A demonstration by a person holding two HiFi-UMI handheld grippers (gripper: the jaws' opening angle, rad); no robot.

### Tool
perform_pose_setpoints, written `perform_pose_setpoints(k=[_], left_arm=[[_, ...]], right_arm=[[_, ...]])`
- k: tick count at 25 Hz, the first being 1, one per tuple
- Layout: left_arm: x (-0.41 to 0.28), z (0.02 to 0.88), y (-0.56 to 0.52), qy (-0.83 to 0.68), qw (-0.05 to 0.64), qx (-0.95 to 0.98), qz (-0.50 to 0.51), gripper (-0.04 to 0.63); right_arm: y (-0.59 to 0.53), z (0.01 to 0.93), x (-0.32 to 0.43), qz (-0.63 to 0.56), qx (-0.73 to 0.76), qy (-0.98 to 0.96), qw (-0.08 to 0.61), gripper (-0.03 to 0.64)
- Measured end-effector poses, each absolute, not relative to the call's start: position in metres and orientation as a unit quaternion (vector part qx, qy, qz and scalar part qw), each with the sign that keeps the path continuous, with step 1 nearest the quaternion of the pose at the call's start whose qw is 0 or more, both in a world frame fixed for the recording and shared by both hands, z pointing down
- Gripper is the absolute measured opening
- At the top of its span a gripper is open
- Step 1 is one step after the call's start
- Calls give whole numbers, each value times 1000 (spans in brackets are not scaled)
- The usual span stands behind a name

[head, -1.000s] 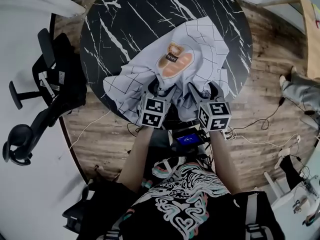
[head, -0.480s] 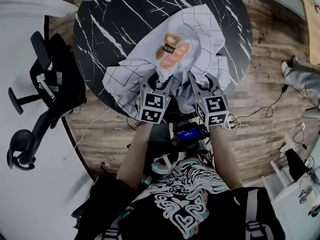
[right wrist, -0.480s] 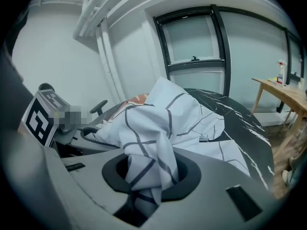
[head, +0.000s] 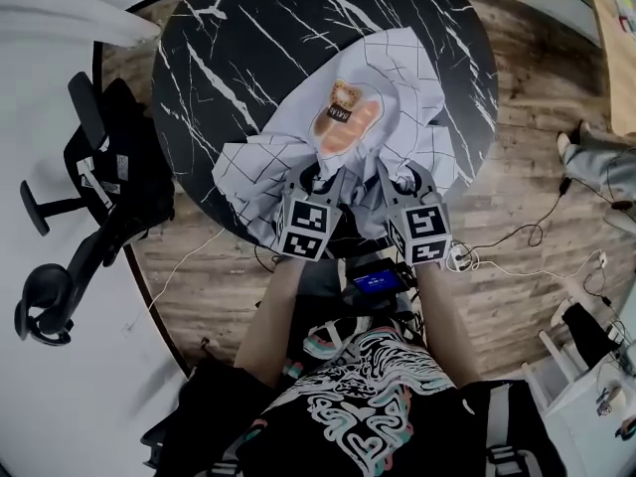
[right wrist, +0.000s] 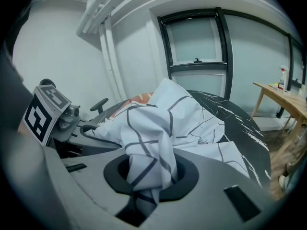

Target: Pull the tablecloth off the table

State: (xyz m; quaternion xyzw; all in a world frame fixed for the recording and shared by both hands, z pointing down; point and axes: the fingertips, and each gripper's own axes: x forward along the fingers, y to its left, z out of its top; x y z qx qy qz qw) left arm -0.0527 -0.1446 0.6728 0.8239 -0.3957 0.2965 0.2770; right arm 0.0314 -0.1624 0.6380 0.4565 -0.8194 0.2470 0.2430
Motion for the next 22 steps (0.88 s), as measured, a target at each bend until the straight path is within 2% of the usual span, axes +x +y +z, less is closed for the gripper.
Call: perform_pose_setpoints(k=[22], left_arm=[[-49,622,-146,-400,249,843,259,98]], right_arm=[[-160,592,27,234,466,-827,209,63]])
